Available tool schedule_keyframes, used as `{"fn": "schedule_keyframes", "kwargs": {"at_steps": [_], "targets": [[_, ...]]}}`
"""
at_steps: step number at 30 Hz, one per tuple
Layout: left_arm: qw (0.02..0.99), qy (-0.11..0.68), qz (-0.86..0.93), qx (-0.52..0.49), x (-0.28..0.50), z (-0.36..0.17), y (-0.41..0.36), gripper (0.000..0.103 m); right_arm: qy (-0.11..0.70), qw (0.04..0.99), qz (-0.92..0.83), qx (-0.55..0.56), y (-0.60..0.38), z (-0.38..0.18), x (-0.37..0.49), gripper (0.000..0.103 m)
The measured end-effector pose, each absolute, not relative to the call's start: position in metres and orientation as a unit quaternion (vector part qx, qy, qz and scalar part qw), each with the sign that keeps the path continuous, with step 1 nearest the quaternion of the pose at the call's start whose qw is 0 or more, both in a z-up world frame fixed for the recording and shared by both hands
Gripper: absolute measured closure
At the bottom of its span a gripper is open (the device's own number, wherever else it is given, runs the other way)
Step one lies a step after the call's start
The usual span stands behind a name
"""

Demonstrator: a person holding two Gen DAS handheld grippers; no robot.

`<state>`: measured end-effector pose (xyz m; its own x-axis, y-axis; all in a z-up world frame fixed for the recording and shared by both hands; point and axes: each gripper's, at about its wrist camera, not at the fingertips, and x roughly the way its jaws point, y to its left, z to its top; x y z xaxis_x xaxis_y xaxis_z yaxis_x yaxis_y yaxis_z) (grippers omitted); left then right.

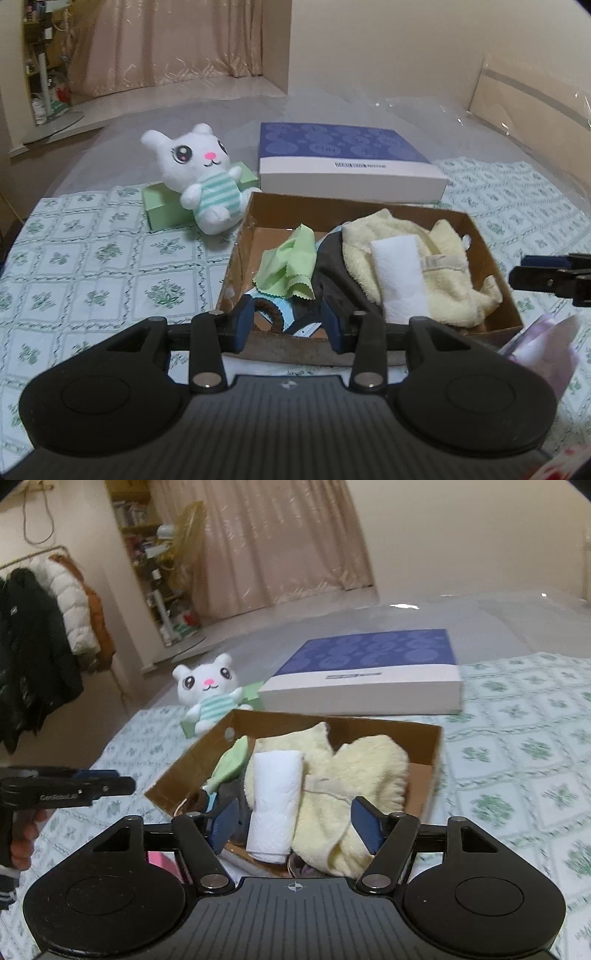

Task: Organize soft objects

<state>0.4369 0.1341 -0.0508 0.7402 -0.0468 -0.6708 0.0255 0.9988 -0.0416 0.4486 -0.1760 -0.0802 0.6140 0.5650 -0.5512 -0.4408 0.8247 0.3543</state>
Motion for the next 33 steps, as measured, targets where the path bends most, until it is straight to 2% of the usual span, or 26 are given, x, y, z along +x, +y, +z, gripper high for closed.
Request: {"fn": "schedule_keyframes", "kwargs": {"at_steps": [23, 33], "targets": [[0.946, 0.325, -0.006, -0.005, 0.259, 0.033, 0.082, 0.061, 0.291, 0.914, 0.264, 0.097, -0.207, -0.005, 0.288, 0.03], [0.948, 0.317, 0.007, 0.014, 0.177, 0.045, 0.051, 0.061, 0.287, 0.917, 0.264, 0.086, -0.211, 0.006, 0.213, 0.03]]}}
